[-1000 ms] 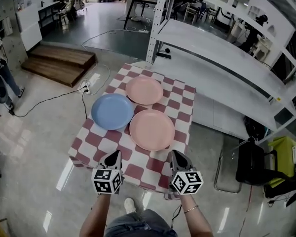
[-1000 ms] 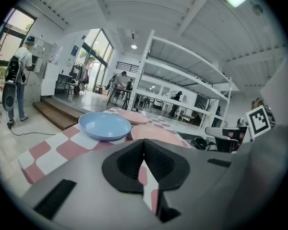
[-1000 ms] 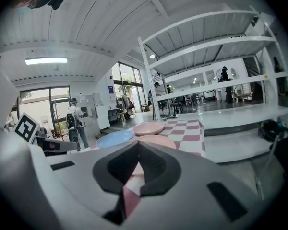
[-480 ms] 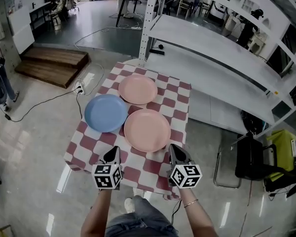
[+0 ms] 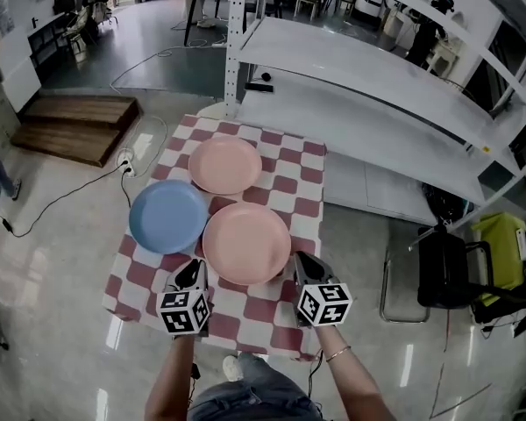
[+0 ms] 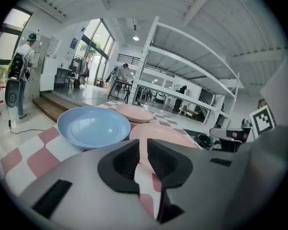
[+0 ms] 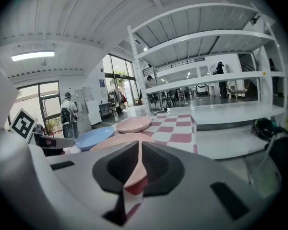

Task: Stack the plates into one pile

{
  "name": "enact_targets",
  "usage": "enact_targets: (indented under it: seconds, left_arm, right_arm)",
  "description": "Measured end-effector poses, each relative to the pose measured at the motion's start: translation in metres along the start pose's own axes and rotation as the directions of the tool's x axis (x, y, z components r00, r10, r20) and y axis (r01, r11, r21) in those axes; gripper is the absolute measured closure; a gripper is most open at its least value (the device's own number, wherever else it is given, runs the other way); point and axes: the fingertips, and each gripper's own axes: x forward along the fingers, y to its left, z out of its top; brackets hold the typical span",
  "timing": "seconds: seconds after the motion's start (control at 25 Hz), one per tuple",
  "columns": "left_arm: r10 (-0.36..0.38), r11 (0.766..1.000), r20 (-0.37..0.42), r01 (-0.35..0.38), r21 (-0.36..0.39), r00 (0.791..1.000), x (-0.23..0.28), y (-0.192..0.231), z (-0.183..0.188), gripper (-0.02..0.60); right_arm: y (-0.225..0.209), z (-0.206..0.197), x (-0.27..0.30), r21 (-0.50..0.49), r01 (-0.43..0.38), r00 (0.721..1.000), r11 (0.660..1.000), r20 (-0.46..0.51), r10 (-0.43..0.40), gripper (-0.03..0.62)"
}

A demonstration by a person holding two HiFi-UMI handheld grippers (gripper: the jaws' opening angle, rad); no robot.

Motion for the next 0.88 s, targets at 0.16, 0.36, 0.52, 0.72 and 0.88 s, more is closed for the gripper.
enact_targets:
  seconds: [0.16, 0.36, 0.52, 0.72, 0.88]
  left_arm:
    - [0.009, 1.0, -0.026, -0.009, -0.004, 1.0, 0.018, 0.001, -0.003, 0.511]
    - [0.035, 0.999, -0.047, -0.035, -0.012, 0.998, 0.034, 0.007, -0.004, 0.499]
    - [0.048, 0.999, -0.066, -0.049, -0.021, 0.997, 0.045, 0.011, -0.006, 0.481]
    - [0.068, 0.997, -0.099, -0.072, -0.041, 0.993, 0.055, 0.018, -0.011, 0.453]
    - [0.074, 0.994, -0.123, -0.083, -0.066, 0.99, 0.059, 0.021, -0.019, 0.445]
  right_arm:
    - [-0.007, -0.004, 0.017, 0.001, -0.014, 0.999, 1.0, -0.037, 0.014, 0.53]
    - [-0.014, -0.009, 0.037, 0.002, -0.027, 0.997, 1.0, -0.079, 0.027, 0.499]
    - [-0.02, -0.014, 0.05, 0.003, -0.03, 0.994, 1.0, -0.109, 0.03, 0.487]
    - [-0.027, -0.022, 0.064, 0.01, -0.022, 0.987, 1.0, -0.16, 0.023, 0.463]
    - [-0.032, -0.032, 0.073, 0.012, -0.017, 0.978, 1.0, -0.209, 0.02, 0.445]
